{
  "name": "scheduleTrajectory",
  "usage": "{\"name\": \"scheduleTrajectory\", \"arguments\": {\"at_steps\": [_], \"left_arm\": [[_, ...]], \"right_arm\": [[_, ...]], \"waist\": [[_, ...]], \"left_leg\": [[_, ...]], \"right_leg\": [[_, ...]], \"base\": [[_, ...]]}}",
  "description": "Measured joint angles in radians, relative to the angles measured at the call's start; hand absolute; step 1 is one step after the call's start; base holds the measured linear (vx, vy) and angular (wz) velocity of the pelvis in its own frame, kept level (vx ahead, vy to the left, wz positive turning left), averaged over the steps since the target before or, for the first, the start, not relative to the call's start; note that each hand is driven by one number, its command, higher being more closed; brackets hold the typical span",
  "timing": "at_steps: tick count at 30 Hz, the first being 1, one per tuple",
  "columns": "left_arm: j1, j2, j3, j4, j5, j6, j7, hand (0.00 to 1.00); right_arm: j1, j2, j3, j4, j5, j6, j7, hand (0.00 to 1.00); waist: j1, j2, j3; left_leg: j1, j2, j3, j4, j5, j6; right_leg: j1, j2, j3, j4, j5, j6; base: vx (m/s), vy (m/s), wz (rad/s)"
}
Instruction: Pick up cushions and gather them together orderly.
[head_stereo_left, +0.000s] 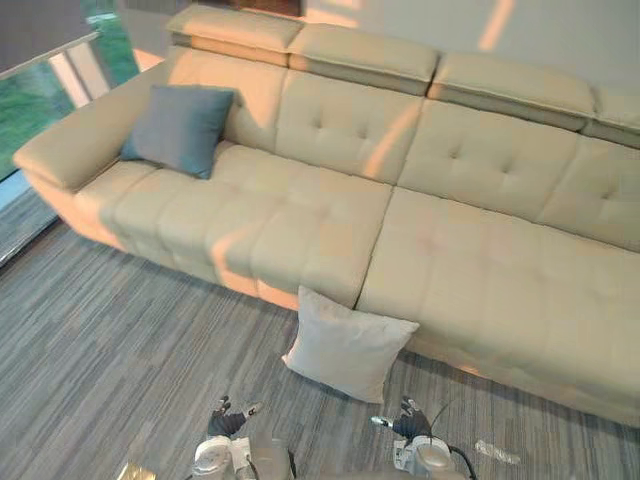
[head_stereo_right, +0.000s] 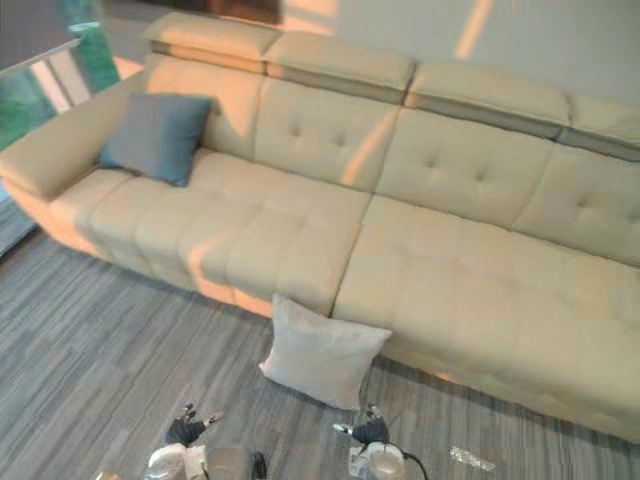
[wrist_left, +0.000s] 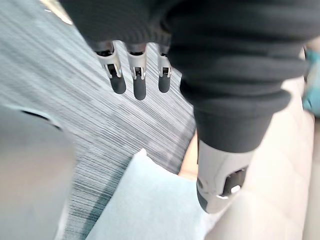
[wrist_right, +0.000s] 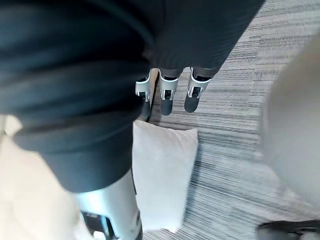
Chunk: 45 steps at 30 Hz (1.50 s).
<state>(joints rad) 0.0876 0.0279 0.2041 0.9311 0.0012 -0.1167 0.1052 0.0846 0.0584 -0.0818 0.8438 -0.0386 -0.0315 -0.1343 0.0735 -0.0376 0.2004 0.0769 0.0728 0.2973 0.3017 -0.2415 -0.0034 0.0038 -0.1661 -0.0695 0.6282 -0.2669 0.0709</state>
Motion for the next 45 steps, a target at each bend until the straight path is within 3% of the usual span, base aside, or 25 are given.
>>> {"name": "scheduleTrajectory", "arguments": {"at_steps": [2, 5, 6, 7, 8, 11, 13, 17, 20, 21, 22, 26, 32, 35, 37, 39, 45], "left_arm": [[0.000, 0.001, -0.012, 0.013, 0.000, 0.000, 0.000, 0.00], [-0.002, 0.015, -0.057, 0.033, -0.003, 0.000, -0.002, 0.00], [-0.003, 0.024, -0.070, 0.033, -0.002, -0.001, -0.003, 0.00], [-0.008, 0.033, -0.076, 0.035, -0.001, -0.003, -0.008, 0.00], [-0.021, 0.014, -0.076, 0.051, 0.000, 0.002, -0.008, 0.00], [-0.016, -0.023, -0.074, 0.056, 0.017, 0.002, -0.011, 0.00], [-0.015, -0.022, -0.072, 0.042, 0.019, 0.002, -0.019, 0.00], [-0.002, -0.024, -0.064, 0.000, 0.018, -0.002, -0.021, 0.00], [0.004, -0.022, -0.064, -0.012, 0.017, -0.002, -0.020, 0.00], [0.004, -0.021, -0.064, -0.013, 0.017, -0.002, -0.017, 0.00], [0.003, -0.020, -0.063, -0.013, 0.015, -0.002, -0.016, 0.00], [0.004, 0.011, -0.064, -0.007, 0.016, -0.002, -0.014, 0.00], [0.000, 0.018, -0.073, 0.004, 0.015, -0.002, -0.011, 0.00], [-0.028, 0.018, -0.073, -0.007, 0.004, -0.001, -0.001, 0.00], [-0.082, 0.009, -0.072, -0.027, -0.050, -0.002, 0.027, 0.00], [-0.109, 0.013, -0.065, -0.056, -0.104, -0.003, 0.050, 0.00], [-0.242, 0.038, -0.020, -0.134, -0.194, -0.012, 0.126, 0.00]], "right_arm": [[0.000, 0.000, -0.002, 0.001, -0.002, -0.006, 0.000, 0.00], [-0.018, -0.004, -0.025, 0.008, -0.002, -0.009, 0.000, 0.00], [-0.018, -0.005, -0.031, 0.011, -0.002, -0.009, -0.001, 0.00], [-0.016, -0.011, -0.035, 0.023, 0.002, -0.009, 0.000, 0.00], [-0.024, -0.028, -0.037, 0.033, -0.001, -0.012, -0.001, 0.00], [-0.024, -0.058, -0.073, 0.042, 0.000, -0.016, -0.002, 0.00], [-0.021, -0.059, -0.097, 0.041, 0.001, -0.016, -0.005, 0.00], [-0.005, -0.062, -0.102, 0.040, 0.003, -0.015, -0.010, 0.00], [-0.004, -0.062, -0.103, 0.039, 0.011, -0.014, -0.018, 0.00], [-0.004, -0.062, -0.103, 0.039, 0.011, -0.012, -0.020, 0.00], [-0.005, -0.063, -0.102, 0.042, 0.011, -0.012, -0.021, 0.00], [0.011, -0.047, -0.101, 0.043, 0.011, -0.006, -0.021, 0.00], [0.013, -0.041, -0.102, 0.035, 0.041, -0.009, -0.032, 0.00], [-0.014, -0.058, -0.102, 0.036, 0.063, -0.011, -0.044, 0.00], [-0.075, -0.081, -0.115, 0.026, 0.123, -0.022, -0.077, 0.00], [-0.114, -0.091, -0.133, -0.003, 0.164, -0.025, -0.101, 0.00], [-0.229, -0.103, -0.165, -0.086, 0.237, -0.040, -0.180, 0.00]], "waist": [[-0.004, 0.006, -0.003], [-0.023, 0.016, -0.007], [-0.023, 0.008, -0.010], [-0.023, -0.016, -0.014], [-0.025, 0.019, -0.010], [-0.025, 0.064, -0.019], [-0.025, 0.066, -0.014], [-0.012, 0.061, -0.010], [-0.011, 0.057, -0.009], [-0.010, 0.056, -0.009], [-0.008, 0.055, -0.009], [-0.007, 0.016, -0.029], [-0.011, 0.011, -0.014], [-0.009, 0.015, 0.023], [-0.009, 0.039, 0.099], [-0.007, 0.043, 0.160], [-0.004, 0.009, 0.265]], "left_leg": [[0.056, 0.012, 0.028, -0.050, 0.000, -0.001], [0.067, 0.032, 0.046, -0.076, 0.013, -0.023], [0.066, 0.023, 0.040, -0.076, 0.016, -0.028], [0.069, -0.001, 0.016, -0.076, 0.014, -0.037], [0.082, 0.016, -0.010, -0.078, 0.012, -0.053], [0.078, 0.053, -0.043, -0.072, 0.009, -0.063], [0.027, 0.095, -0.078, 0.052, -0.001, -0.081], [-0.072, 0.147, -0.132, 0.301, -0.020, -0.084], [-0.100, 0.116, -0.173, 0.244, -0.050, -0.088], [-0.108, 0.090, -0.207, 0.177, -0.042, -0.083], [-0.093, 0.073, -0.220, 0.125, -0.031, -0.101], [-0.057, 0.036, -0.162, 0.087, -0.035, -0.078], [-0.030, 0.010, -0.140, 0.094, -0.050, -0.056], [-0.127, 0.013, -0.161, 0.195, -0.085, -0.055], [-0.315, 0.035, -0.201, 0.388, -0.151, -0.062], [-0.424, 0.042, -0.214, 0.488, -0.175, -0.064], [-0.747, 0.064, -0.258, 0.712, -0.206, -0.059]], "right_leg": [[-0.025, -0.031, -0.138, 0.005, -0.032, -0.018], [-0.098, -0.003, -0.150, -0.104, -0.020, -0.026], [-0.102, 0.010, -0.131, -0.180, 0.038, -0.033], [-0.102, 0.007, -0.103, -0.232, 0.090, -0.035], [-0.074, 0.021, -0.117, -0.235, 0.093, -0.040], [-0.046, 0.058, -0.145, -0.279, 0.081, -0.054], [-0.015, 0.077, -0.174, -0.288, 0.050, -0.057], [0.035, 0.097, -0.185, -0.291, 0.026, -0.067], [0.038, 0.096, -0.145, -0.292, 0.026, -0.070], [0.030, 0.091, -0.127, -0.279, 0.027, -0.055], [0.019, 0.089, -0.104, -0.256, 0.018, -0.038], [0.019, 0.062, -0.051, -0.285, 0.031, -0.011], [0.010, 0.035, -0.025, -0.234, 0.003, 0.003], [-0.069, 0.024, -0.030, -0.131, -0.048, 0.000], [-0.243, 0.027, -0.036, 0.045, -0.107, -0.006], [-0.350, 0.023, -0.034, 0.154, -0.137, -0.014], [-0.665, 0.028, -0.035, 0.382, -0.176, -0.042]], "base": [[0.11, 0.017, -0.50], [0.09, -0.087, -0.25], [0.11, -0.160, 0.00], [0.14, -0.188, 0.05], [0.13, -0.196, 0.08], [0.09, -0.170, 0.15], [0.03, -0.169, 0.40], [0.04, -0.098, 0.08], [0.08, 0.086, -0.35], [0.09, 0.186, -0.51], [0.08, 0.203, -0.57], [0.15, 0.183, -0.34], [0.07, 0.068, -0.13], [-0.08, -0.042, 0.20], [-0.19, -0.074, 0.26], [-0.23, -0.075, 0.13], [-0.21, -0.072, 0.05]]}}
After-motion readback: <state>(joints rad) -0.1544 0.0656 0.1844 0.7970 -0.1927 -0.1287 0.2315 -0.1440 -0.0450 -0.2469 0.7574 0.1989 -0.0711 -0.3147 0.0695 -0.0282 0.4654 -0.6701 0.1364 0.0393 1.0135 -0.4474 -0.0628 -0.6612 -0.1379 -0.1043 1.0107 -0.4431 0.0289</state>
